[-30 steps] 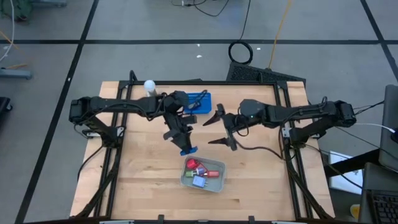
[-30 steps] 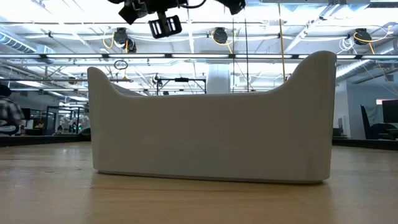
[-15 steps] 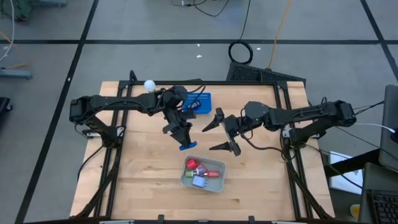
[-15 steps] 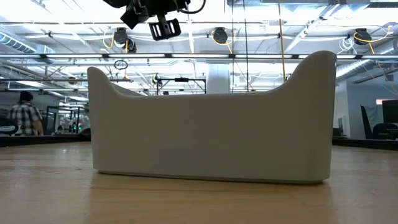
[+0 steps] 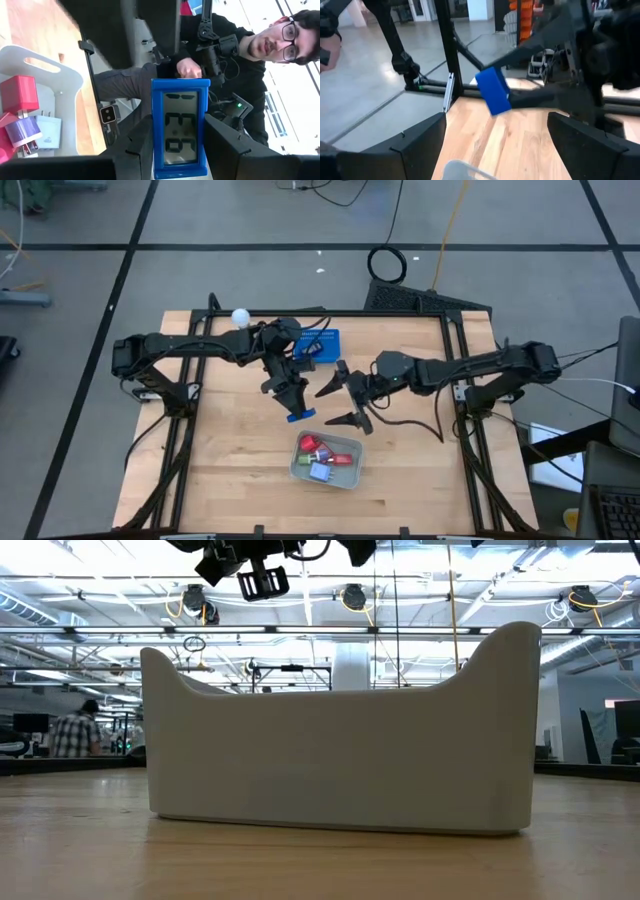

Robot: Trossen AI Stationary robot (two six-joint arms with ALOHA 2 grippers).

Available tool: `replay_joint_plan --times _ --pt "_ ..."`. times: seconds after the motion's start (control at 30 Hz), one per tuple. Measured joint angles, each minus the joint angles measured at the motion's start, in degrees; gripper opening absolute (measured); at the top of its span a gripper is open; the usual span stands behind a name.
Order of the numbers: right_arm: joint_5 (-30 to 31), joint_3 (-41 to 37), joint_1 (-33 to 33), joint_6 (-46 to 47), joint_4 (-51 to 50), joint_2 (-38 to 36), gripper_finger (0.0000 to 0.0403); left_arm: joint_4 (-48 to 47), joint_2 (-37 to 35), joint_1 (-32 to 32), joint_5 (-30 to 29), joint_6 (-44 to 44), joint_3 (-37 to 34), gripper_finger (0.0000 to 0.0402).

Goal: Pick & Place Office items
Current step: Put the blue digital clock into the blue bin

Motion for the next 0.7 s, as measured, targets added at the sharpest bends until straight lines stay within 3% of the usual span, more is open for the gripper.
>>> replay_joint_plan --times 0.57,0.7 --pt "0.2 7.2 0.0 0.2 -0.2 6.3 0.0339 -0.4 0.0 0.1 0.6 0.0 0.0 0.0133" --pt "2.9 7.7 0.5 -1.0 0.4 6.0 0.0339 -0.1 1.0 0.3 0.8 0.1 0.0 0.0133"
